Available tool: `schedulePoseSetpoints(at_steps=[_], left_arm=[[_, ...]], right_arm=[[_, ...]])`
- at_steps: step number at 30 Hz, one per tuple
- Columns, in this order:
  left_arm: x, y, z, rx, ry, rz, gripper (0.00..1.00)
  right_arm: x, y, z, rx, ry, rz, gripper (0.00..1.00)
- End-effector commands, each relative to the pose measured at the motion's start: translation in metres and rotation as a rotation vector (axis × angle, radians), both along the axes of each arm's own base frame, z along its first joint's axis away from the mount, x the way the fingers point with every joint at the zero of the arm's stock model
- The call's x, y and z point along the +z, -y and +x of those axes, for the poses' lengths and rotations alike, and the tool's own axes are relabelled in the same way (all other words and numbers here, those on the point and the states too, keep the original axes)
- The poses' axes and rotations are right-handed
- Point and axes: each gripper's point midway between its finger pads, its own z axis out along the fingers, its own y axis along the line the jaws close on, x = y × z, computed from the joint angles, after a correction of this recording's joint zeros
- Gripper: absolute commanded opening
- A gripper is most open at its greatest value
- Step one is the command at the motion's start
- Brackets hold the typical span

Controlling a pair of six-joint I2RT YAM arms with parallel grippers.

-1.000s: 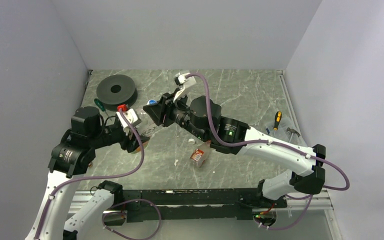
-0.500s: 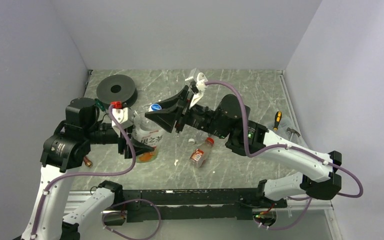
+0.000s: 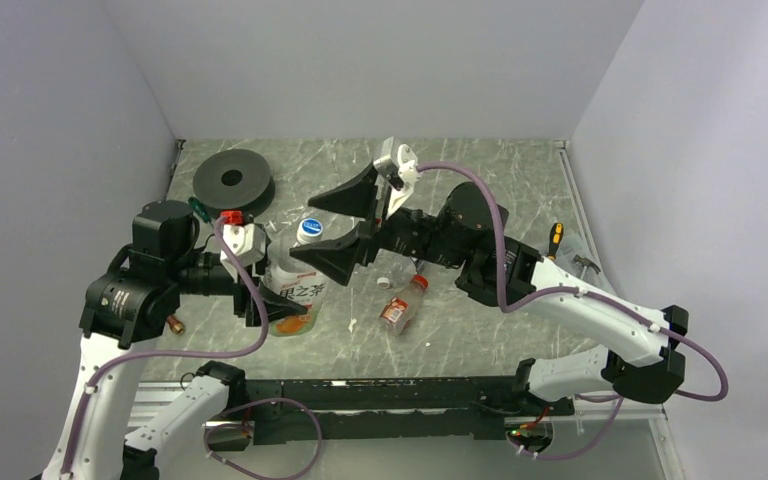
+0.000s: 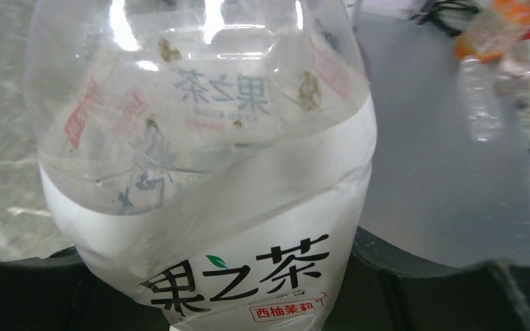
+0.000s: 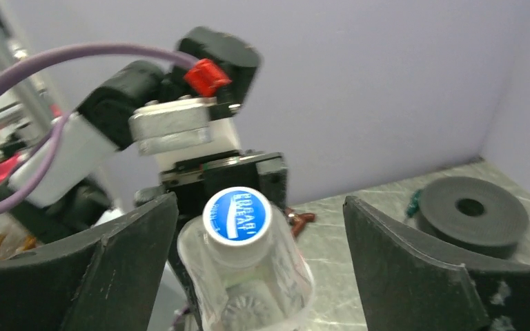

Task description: Unscrew the bottle caps

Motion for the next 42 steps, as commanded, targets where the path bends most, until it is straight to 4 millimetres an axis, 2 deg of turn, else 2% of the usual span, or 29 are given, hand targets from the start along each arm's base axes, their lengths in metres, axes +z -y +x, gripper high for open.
schedulePoseSetpoints(at_steps=[1, 7, 11, 15, 24, 30, 35, 39, 42], left_arm=[[-0.004, -0.011, 0.031, 0.168, 0.139, 0.056, 0.48], [-0.013, -0.034, 0.070, 0.367, 0.356, 0.134, 0.47], [-0.015, -0.042, 0.081, 0.431, 0.411, 0.154, 0.48], [-0.020, -0.042, 0.086, 0.446, 0.377, 0.170, 0.48], [-0.018, -0.042, 0.084, 0.448, 0.379, 0.160, 0.47], [-0.020, -0.042, 0.082, 0.442, 0.370, 0.159, 0.47], [-0.019, -0.040, 0.081, 0.434, 0.357, 0.152, 0.47], [-0.012, -0.030, 0.068, 0.365, 0.306, 0.112, 0.48], [0.000, -0.017, 0.044, 0.256, 0.247, 0.045, 0.49]], right_arm=[[0.019, 0.028, 0.038, -0.253, -0.068, 0.068, 0.99], [0.029, 0.030, 0.046, -0.357, -0.113, 0.092, 0.98], [0.016, 0.008, 0.050, -0.389, -0.138, 0.004, 0.91], [0.009, -0.005, 0.050, -0.408, -0.140, -0.024, 0.86], [0.006, -0.013, 0.061, -0.463, -0.155, -0.015, 0.67], [0.008, -0.020, 0.061, -0.449, -0.163, 0.006, 0.43], [-0.003, -0.030, 0.061, -0.435, -0.169, -0.026, 0.22], [-0.004, -0.028, 0.062, -0.433, -0.131, -0.040, 0.13], [0.008, -0.019, 0.048, -0.320, -0.046, -0.008, 0.10]])
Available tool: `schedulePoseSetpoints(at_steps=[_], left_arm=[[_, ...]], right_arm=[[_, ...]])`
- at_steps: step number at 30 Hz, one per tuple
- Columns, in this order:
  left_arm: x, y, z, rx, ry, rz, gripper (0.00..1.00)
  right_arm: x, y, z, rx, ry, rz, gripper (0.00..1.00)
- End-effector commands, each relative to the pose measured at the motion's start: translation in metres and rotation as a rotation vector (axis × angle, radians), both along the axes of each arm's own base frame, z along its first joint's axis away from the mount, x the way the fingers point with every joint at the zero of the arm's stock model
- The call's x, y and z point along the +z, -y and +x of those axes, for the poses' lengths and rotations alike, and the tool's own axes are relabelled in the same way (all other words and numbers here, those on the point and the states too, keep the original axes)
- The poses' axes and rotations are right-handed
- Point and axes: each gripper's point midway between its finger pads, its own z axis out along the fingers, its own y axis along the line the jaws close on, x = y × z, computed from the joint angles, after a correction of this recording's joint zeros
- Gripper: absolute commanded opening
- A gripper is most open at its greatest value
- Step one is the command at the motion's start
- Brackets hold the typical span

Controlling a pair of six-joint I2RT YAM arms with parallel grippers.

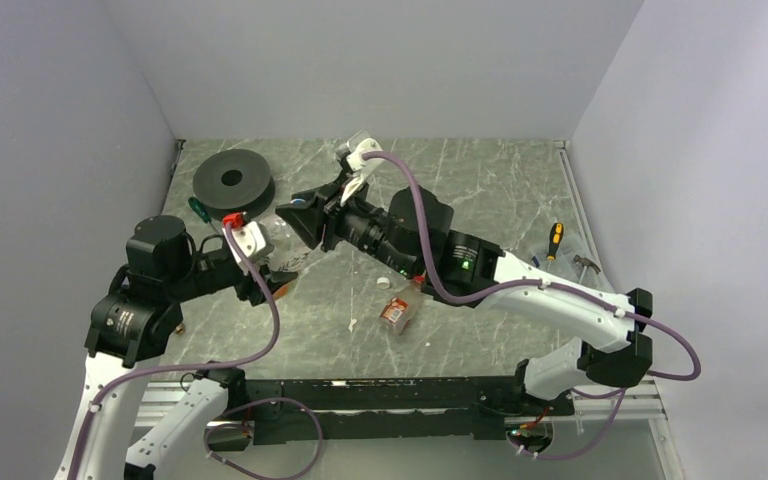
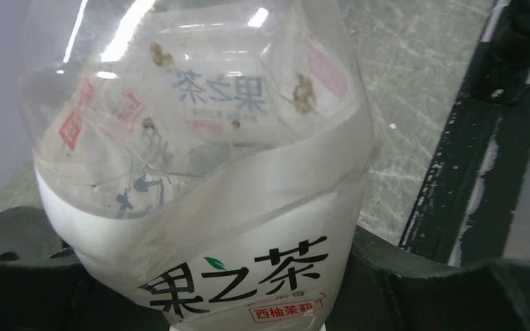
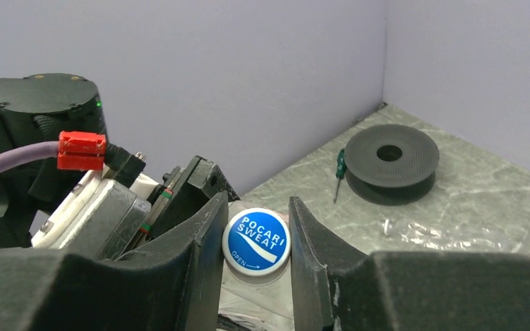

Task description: Unscrew the bottle caps

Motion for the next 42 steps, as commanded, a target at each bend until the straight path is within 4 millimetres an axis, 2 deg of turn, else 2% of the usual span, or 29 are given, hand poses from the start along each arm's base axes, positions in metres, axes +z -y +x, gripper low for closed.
schedulePoseSetpoints(at_steps=[1, 2, 5, 9, 12, 15, 16, 17, 19, 21, 23, 26, 31, 33, 42], left_arm=[[0.035, 0.027, -0.042, -0.233, -0.035, -0.126, 0.49], [0.039, 0.030, -0.051, -0.279, -0.055, -0.146, 0.50], [0.051, 0.039, -0.076, -0.407, -0.131, -0.204, 0.51], [0.059, 0.044, -0.096, -0.516, -0.213, -0.253, 0.53], [0.061, 0.045, -0.098, -0.538, -0.227, -0.261, 0.53], [0.057, 0.044, -0.094, -0.519, -0.220, -0.243, 0.53], [0.055, 0.044, -0.091, -0.509, -0.213, -0.232, 0.52], [0.052, 0.043, -0.088, -0.491, -0.203, -0.219, 0.52], [0.044, 0.040, -0.077, -0.437, -0.183, -0.187, 0.51], [0.035, 0.036, -0.064, -0.373, -0.154, -0.149, 0.50], [0.024, 0.031, -0.049, -0.305, -0.113, -0.104, 0.50], [0.013, 0.019, -0.023, -0.175, -0.041, -0.043, 0.50], [0.003, 0.000, 0.011, 0.006, 0.036, 0.028, 0.50], [0.001, -0.003, 0.015, 0.025, 0.044, 0.042, 0.49], [-0.001, -0.007, 0.015, 0.049, 0.049, 0.045, 0.49]], right_arm=[[0.041, 0.017, -0.021, 0.169, 0.156, 0.095, 0.09], [0.043, 0.019, -0.035, 0.278, 0.190, 0.114, 0.08], [0.050, 0.037, -0.062, 0.508, 0.243, 0.161, 0.07], [0.044, 0.046, -0.095, 0.755, 0.292, 0.148, 0.07], [0.034, 0.040, -0.099, 0.814, 0.274, 0.111, 0.08], [0.028, 0.034, -0.085, 0.745, 0.247, 0.087, 0.14], [0.027, 0.033, -0.077, 0.694, 0.235, 0.081, 0.20], [0.027, 0.033, -0.064, 0.616, 0.220, 0.078, 0.32], [0.029, 0.036, -0.034, 0.442, 0.181, 0.077, 0.64], [0.030, 0.043, -0.006, 0.262, 0.129, 0.083, 0.82], [0.031, 0.050, 0.015, 0.111, 0.083, 0.092, 0.92], [0.026, 0.049, 0.024, -0.020, 0.028, 0.046, 0.97], [0.014, 0.029, 0.030, -0.135, -0.047, -0.037, 0.99], [0.008, 0.022, 0.035, -0.152, -0.073, -0.043, 0.96], [0.006, 0.009, 0.033, -0.123, -0.107, -0.008, 0.77]])
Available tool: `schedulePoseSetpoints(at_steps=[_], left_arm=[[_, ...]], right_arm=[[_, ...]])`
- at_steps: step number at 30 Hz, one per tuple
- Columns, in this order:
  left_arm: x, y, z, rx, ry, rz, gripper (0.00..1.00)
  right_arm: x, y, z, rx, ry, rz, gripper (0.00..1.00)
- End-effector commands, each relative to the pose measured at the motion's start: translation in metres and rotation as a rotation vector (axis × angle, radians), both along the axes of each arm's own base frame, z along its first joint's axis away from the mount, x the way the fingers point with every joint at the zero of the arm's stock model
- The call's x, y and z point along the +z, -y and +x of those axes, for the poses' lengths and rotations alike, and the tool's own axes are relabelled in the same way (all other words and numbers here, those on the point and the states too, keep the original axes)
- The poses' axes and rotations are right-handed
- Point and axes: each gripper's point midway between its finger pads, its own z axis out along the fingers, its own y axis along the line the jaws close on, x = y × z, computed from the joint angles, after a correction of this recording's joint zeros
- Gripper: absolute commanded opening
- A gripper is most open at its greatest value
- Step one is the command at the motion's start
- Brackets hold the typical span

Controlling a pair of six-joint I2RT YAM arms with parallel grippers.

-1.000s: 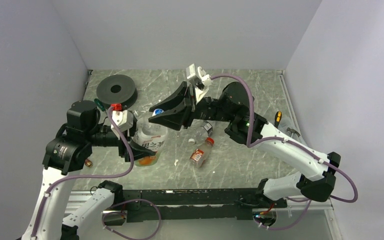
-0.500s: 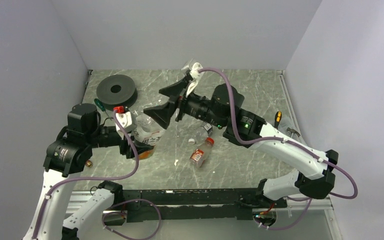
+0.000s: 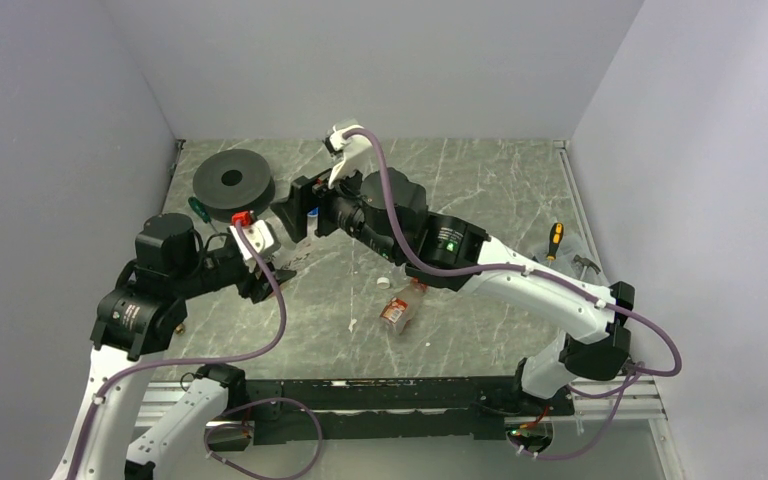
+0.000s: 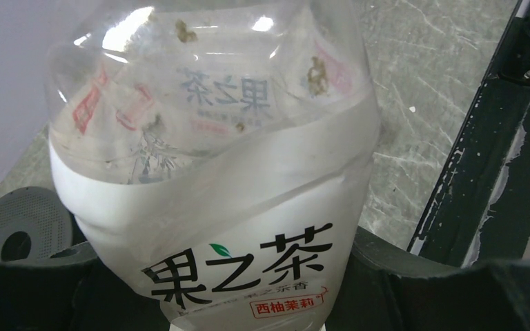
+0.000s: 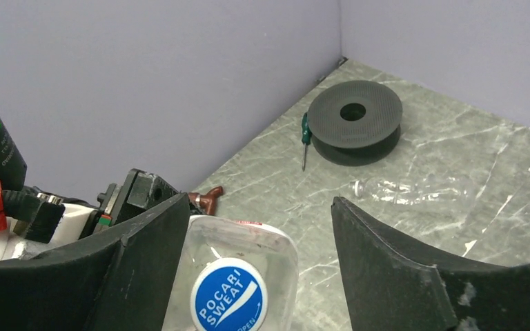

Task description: Unscrew the bottle caps

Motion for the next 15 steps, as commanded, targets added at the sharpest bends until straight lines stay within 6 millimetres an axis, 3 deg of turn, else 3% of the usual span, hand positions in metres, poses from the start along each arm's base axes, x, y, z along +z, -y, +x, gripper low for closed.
schedulePoseSetpoints(at_steps=[1, 7, 15], left_arm=[[0.0108, -0.0037, 0.0080, 0.029, 0.078, 0.001, 0.49], [0.0074, -0.0028, 0.0089, 0.037, 0.054, -0.009, 0.49], [0.0067, -0.0004, 0.0083, 0.032, 0.029, -0.021, 0.49]], right_arm=[[0.0284, 0.0099, -0.0002, -0.029, -0.004, 0.089, 0.74], [0.0228, 0.0118, -0.0028, -0.024, -0.020, 0.122, 0.53], [0.0284, 0.0165, -0.0039, -0.026, -0.007, 0.154, 0.14]])
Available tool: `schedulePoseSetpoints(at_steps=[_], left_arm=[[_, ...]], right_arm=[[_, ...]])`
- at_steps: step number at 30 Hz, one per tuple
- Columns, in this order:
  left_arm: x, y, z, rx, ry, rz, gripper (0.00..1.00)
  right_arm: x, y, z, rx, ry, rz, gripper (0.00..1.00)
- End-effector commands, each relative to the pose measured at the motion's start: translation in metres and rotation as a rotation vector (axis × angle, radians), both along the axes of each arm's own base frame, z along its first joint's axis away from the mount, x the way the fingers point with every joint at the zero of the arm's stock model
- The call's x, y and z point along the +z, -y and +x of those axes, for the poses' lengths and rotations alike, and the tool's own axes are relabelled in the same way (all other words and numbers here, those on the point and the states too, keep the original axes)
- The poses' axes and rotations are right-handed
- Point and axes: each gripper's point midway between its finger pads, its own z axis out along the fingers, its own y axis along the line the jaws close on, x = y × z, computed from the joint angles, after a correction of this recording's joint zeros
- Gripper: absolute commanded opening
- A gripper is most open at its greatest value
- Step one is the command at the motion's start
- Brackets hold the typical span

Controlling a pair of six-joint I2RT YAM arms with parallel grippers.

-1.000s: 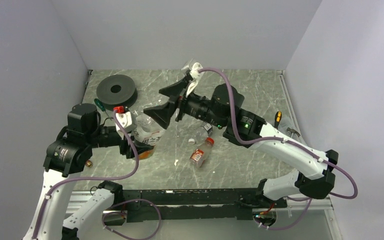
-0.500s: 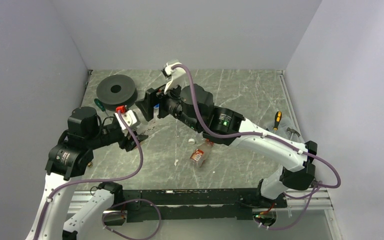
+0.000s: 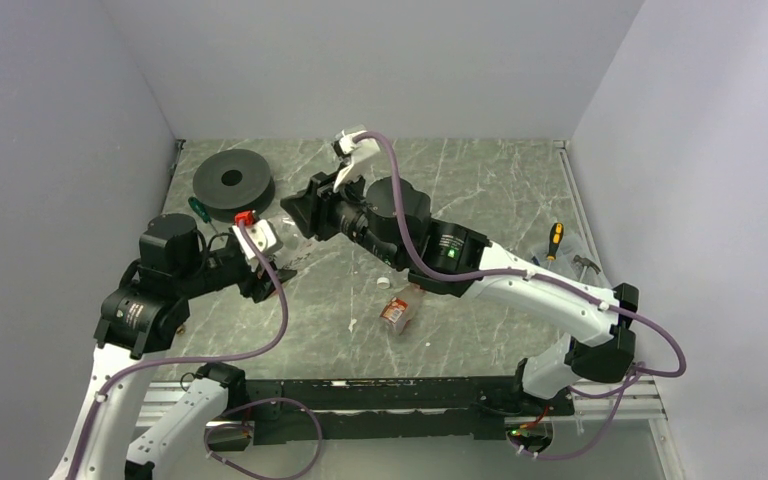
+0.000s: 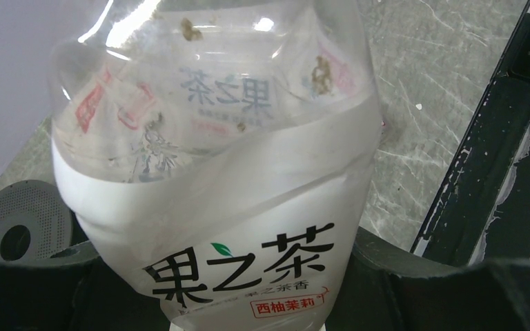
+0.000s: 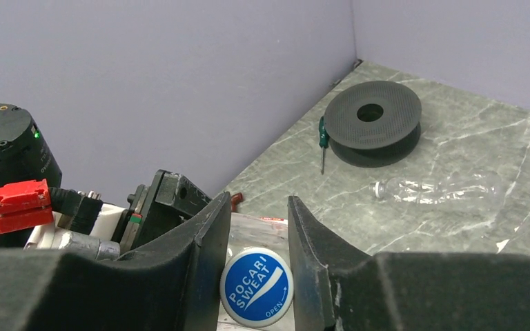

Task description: Unscrew the bottle caps

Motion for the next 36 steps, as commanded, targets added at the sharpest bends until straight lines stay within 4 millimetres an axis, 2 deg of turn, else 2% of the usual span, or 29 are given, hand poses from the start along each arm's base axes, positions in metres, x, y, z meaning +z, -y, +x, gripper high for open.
schedulePoseSetpoints(at_steps=[1, 4, 7, 11, 13, 16, 19, 23, 24, 25, 27, 29, 32, 34, 36], left_arm=[[0.014, 0.004, 0.001, -0.006, 0.029, -0.039, 0.49], [0.021, 0.012, -0.007, -0.046, 0.004, -0.081, 0.49], [0.033, 0.025, -0.025, -0.144, -0.034, -0.148, 0.50], [0.052, 0.045, -0.072, -0.381, -0.128, -0.257, 0.51], [0.060, 0.051, -0.094, -0.489, -0.191, -0.304, 0.52], [0.073, 0.054, -0.116, -0.604, -0.277, -0.360, 0.53], [0.081, 0.054, -0.125, -0.652, -0.301, -0.381, 0.53], [0.080, 0.054, -0.123, -0.643, -0.282, -0.370, 0.52], [0.079, 0.054, -0.122, -0.635, -0.277, -0.365, 0.52], [0.078, 0.053, -0.120, -0.626, -0.273, -0.360, 0.52], [0.074, 0.053, -0.112, -0.579, -0.253, -0.341, 0.52], [0.065, 0.050, -0.096, -0.489, -0.213, -0.302, 0.53], [0.051, 0.041, -0.063, -0.323, -0.140, -0.228, 0.53], [0.040, 0.032, -0.044, -0.234, -0.081, -0.168, 0.54], [0.031, 0.022, -0.028, -0.152, -0.024, -0.116, 0.53]], right_arm=[[0.034, 0.018, -0.001, -0.021, 0.049, 0.091, 0.11], [0.040, 0.017, -0.006, 0.011, 0.089, 0.103, 0.05], [0.052, 0.017, -0.019, 0.086, 0.159, 0.138, 0.00], [0.067, 0.021, -0.053, 0.266, 0.312, 0.193, 0.00], [0.074, 0.025, -0.078, 0.402, 0.387, 0.231, 0.00], [0.080, 0.035, -0.103, 0.541, 0.456, 0.279, 0.00], [0.082, 0.041, -0.114, 0.636, 0.467, 0.297, 0.00], [0.079, 0.040, -0.114, 0.655, 0.456, 0.267, 0.00], [0.077, 0.040, -0.111, 0.642, 0.451, 0.256, 0.03], [0.076, 0.039, -0.106, 0.614, 0.444, 0.244, 0.12], [0.075, 0.041, -0.086, 0.509, 0.411, 0.219, 0.51], [0.073, 0.046, -0.059, 0.356, 0.353, 0.201, 0.77], [0.072, 0.057, -0.029, 0.174, 0.273, 0.203, 0.93], [0.070, 0.059, -0.019, 0.102, 0.229, 0.197, 0.95], [0.068, 0.057, -0.016, 0.061, 0.206, 0.179, 0.95]])
